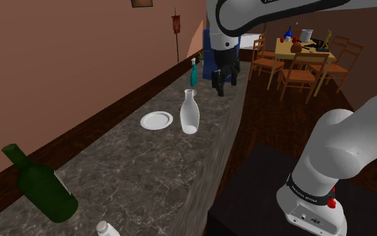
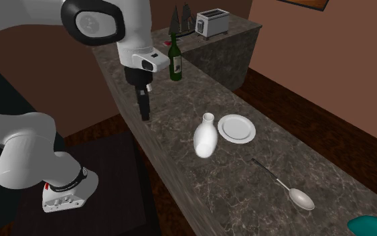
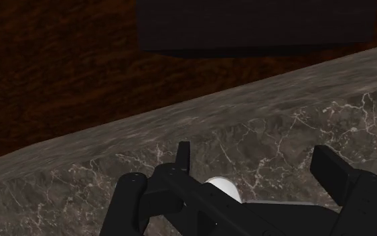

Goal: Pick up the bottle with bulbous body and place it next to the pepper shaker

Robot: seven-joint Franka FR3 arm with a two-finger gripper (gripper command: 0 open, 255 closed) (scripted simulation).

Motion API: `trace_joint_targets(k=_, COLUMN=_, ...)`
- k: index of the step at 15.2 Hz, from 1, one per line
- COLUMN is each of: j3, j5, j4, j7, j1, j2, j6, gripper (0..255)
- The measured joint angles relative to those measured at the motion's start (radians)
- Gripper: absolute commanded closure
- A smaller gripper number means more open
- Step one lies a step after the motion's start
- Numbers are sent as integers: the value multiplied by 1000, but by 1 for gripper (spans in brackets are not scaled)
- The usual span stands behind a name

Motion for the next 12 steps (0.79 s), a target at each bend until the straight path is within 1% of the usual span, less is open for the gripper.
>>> trace_joint_targets(k=4, j3=-24, j5=9, j4=83, j7=-17, j1=-10, j2=146, j6=76, gripper=0)
trace_joint_targets(k=9, j3=-48, j5=32, j4=222, j7=-42, j1=-19, j2=343, j6=148, gripper=0)
trace_joint_targets(k=12, j3=-58, j5=52, j4=326, j7=-55, j1=-23, j2=455, j6=164, gripper=0)
